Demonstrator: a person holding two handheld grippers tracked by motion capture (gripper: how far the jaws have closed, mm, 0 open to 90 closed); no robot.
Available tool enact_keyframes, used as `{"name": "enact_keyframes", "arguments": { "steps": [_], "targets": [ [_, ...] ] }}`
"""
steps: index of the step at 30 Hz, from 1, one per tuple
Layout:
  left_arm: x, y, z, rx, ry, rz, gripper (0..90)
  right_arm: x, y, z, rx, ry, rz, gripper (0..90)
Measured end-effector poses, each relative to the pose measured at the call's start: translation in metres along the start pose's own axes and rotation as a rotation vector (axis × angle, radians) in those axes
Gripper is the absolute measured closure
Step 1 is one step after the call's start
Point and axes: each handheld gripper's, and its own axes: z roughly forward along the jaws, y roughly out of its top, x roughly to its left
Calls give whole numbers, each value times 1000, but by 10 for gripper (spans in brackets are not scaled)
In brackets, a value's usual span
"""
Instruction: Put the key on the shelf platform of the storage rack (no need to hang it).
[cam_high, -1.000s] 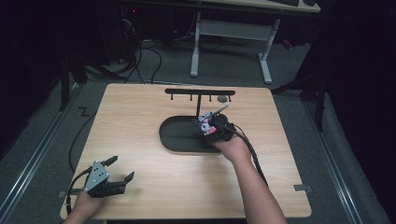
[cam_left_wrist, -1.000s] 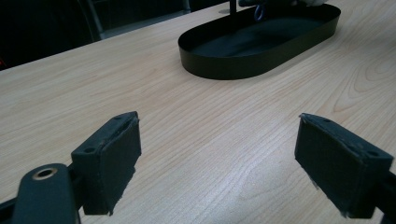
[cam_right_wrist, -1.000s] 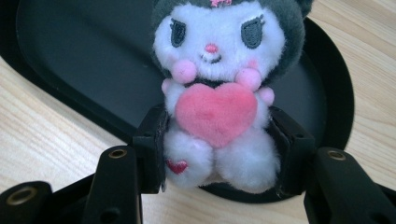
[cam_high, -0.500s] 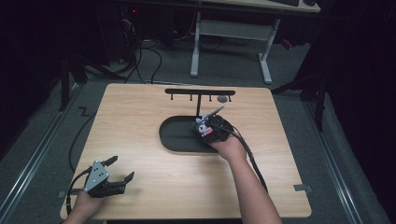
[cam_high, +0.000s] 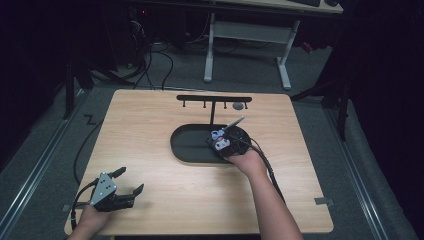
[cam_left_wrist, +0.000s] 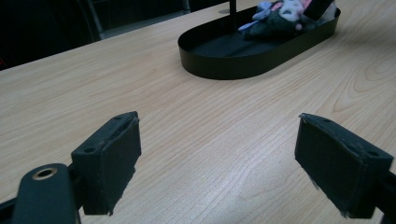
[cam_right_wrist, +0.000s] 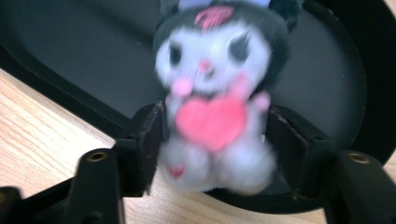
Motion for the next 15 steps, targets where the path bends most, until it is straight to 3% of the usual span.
{"name": "enact_keyframes", "arguments": {
  "steps": [15],
  "targets": [
    [0,0,0,2,0,2,154,-3,-10,-15,-48,11,10,258]
  ]
}}
